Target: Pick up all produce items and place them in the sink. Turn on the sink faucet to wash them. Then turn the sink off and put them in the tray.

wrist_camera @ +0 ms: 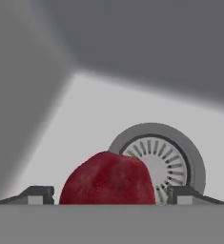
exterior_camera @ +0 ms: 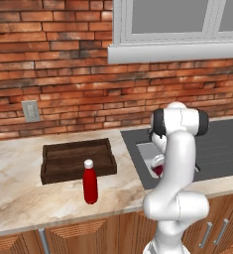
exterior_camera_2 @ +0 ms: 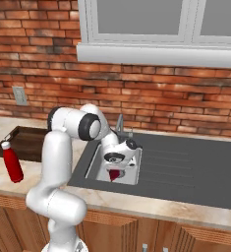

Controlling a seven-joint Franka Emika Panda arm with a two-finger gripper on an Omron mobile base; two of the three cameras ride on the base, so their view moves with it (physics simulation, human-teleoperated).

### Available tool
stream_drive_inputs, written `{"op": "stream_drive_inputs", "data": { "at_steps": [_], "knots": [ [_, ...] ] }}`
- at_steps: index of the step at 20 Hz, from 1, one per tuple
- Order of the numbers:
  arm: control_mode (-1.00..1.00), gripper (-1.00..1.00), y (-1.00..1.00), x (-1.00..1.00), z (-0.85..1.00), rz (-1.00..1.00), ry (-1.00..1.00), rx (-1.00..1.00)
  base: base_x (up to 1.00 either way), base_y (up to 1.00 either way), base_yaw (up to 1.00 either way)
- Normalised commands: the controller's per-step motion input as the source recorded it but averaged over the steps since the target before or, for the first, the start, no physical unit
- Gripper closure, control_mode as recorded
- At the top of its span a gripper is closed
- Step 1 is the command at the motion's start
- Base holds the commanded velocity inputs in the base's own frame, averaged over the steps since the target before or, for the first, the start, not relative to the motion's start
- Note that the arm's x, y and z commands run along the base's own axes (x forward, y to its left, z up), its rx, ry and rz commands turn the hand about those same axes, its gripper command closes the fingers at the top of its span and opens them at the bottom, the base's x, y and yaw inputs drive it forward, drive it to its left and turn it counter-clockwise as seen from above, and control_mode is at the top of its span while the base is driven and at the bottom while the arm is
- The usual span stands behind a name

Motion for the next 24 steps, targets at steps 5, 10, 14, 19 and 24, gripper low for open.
{"op": "stream_drive_inputs", "data": {
  "at_steps": [5, 10, 14, 19, 24],
  "knots": [
    [-1.0, -1.0, 0.0, -0.35, 0.44, 0.0, -0.05, 0.0, 0.0, 0.0, 0.0],
    [-1.0, -1.0, 0.0, -0.36, 0.6, 0.0, -0.09, 0.0, 0.0, 0.0, 0.0],
    [-1.0, -1.0, 0.0, -0.36, 0.62, 0.0, -0.11, 0.0, 0.0, 0.0, 0.0],
    [-1.0, -1.0, -0.02, -0.36, 0.65, 0.0, -0.13, 0.0, 0.0, 0.0, 0.0],
    [-1.0, -1.0, -0.08, -0.35, 0.65, 0.0, -0.13, 0.0, 0.0, 0.0, 0.0]
  ]
}}
